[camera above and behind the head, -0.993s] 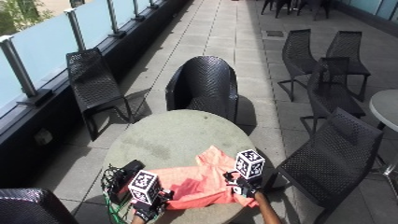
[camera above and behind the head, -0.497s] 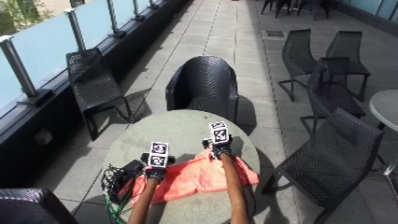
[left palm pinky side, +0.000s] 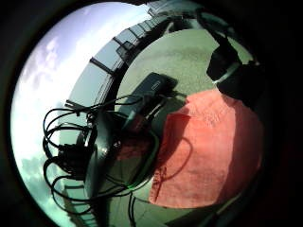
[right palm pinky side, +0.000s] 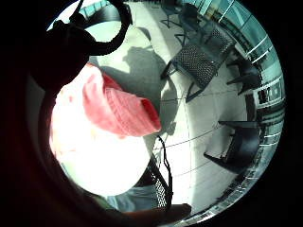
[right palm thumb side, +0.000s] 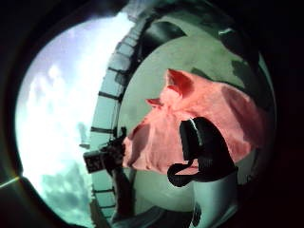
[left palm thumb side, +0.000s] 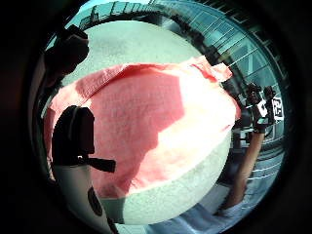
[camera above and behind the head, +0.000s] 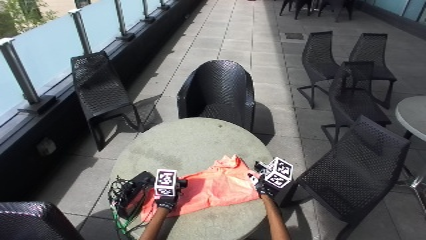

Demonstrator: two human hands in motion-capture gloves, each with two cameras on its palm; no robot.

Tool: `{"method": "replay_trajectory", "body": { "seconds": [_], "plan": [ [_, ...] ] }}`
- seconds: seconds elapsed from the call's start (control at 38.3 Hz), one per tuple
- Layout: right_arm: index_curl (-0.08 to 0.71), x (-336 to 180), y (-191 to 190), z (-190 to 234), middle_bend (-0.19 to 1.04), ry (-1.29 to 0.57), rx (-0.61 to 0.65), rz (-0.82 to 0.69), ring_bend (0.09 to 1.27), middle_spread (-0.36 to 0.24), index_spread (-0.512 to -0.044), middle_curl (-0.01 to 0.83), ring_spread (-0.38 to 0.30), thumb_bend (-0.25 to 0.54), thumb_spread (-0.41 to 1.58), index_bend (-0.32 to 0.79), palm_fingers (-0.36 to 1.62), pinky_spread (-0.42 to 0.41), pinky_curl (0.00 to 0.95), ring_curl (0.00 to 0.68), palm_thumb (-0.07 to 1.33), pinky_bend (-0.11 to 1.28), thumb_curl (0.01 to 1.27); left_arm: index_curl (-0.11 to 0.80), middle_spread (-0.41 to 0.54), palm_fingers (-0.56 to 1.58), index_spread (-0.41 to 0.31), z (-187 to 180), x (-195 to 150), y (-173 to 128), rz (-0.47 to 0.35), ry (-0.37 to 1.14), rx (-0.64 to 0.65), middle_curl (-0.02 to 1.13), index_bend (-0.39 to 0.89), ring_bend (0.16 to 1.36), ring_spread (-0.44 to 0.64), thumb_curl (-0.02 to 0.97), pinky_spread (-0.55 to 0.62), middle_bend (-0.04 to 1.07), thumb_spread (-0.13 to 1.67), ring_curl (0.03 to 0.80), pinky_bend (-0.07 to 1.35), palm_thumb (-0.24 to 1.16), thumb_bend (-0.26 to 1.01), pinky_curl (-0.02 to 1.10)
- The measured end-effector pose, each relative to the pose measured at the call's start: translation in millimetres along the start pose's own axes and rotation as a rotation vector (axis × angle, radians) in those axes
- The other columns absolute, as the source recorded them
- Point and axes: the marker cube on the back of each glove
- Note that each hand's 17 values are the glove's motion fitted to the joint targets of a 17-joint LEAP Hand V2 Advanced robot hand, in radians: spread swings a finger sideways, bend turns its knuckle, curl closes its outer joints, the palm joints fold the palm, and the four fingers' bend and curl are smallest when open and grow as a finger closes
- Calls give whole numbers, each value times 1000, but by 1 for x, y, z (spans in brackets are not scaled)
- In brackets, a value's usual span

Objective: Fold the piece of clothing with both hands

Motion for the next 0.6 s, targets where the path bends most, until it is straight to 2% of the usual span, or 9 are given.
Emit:
{"method": "replay_trajectory", "body": {
  "seconds": [0.13, 0.26, 0.31, 0.34, 0.37, 0.42, 0.5, 0.52, 0.6],
  "plan": [
    [329, 51, 38, -4, 227, 109, -140, 230, 406, -136, -312, 403, -56, -71, 1094, 67, 551, 58, 397, 366, 772, 521, 315, 379, -239, 725, -198, 38, 12, 4, 31, -6, -51, 435, 156, 542, -196, 325, -33, 220, 1291, 385, 275, 716, -5, 452],
    [264, 55, 80, -15, 171, 276, -247, 316, 467, -54, -279, 382, 33, -76, 1115, -2, 323, 155, 402, 372, 602, 561, 285, 379, -154, 596, -166, 13, 22, 32, -4, 7, -139, 400, 147, 494, -82, 293, 59, 120, 1375, 369, 304, 612, -32, 462],
    [229, 52, 77, -9, 160, 314, -198, 288, 561, -35, -274, 371, 20, -60, 1121, -20, 340, 169, 395, 386, 575, 569, 276, 367, -111, 513, -143, 12, 24, 38, -17, 19, -189, 387, 115, 486, -22, 276, 92, 109, 1405, 368, 348, 558, -37, 472],
    [224, 50, 73, -7, 175, 328, -157, 264, 526, -25, -272, 370, 37, -53, 1124, 10, 313, 183, 389, 362, 564, 576, 277, 363, -90, 491, -134, 5, 26, 45, -16, 29, -226, 382, 112, 491, -1, 268, 105, 108, 1414, 368, 365, 532, -39, 476],
    [204, 48, 70, -5, 178, 343, -113, 240, 609, -26, -270, 369, 22, -46, 1127, -20, 359, 179, 388, 389, 558, 582, 273, 359, -77, 474, -124, -5, 29, 52, -11, 44, -264, 374, 111, 491, 17, 262, 119, 110, 1426, 366, 378, 511, -37, 476],
    [177, 46, 63, -1, 205, 383, -44, 212, 668, -26, -269, 371, 4, -24, 1141, -25, 417, 169, 378, 391, 569, 586, 274, 350, -48, 436, -110, -16, 35, 61, 9, 77, -306, 360, 111, 496, 55, 242, 150, 118, 1444, 358, 384, 451, -44, 472],
    [157, 44, 58, 4, 259, 438, 3, 201, 705, -56, -296, 384, -47, 11, 1175, 19, 578, 123, 361, 387, 636, 592, 286, 350, -12, 368, -95, -17, 36, 60, 14, 96, -290, 352, 139, 491, 122, 212, 216, 144, 1487, 350, 354, 354, -46, 461],
    [162, 44, 60, 5, 325, 454, -5, 206, 716, -83, -303, 407, -84, 21, 1184, 47, 698, 85, 365, 396, 660, 587, 290, 353, 1, 351, -92, -16, 35, 59, 10, 93, -278, 352, 152, 489, 142, 203, 234, 152, 1497, 349, 342, 330, -42, 459],
    [130, 42, 69, 4, 439, 487, -58, 237, 802, -134, -302, 439, -145, 58, 1206, 3, 965, -38, 361, 413, 742, 593, 304, 357, 22, 358, -89, -17, 34, 57, 9, 89, -263, 343, 167, 488, 178, 188, 268, 157, 1524, 340, 332, 281, -29, 449]
  ]
}}
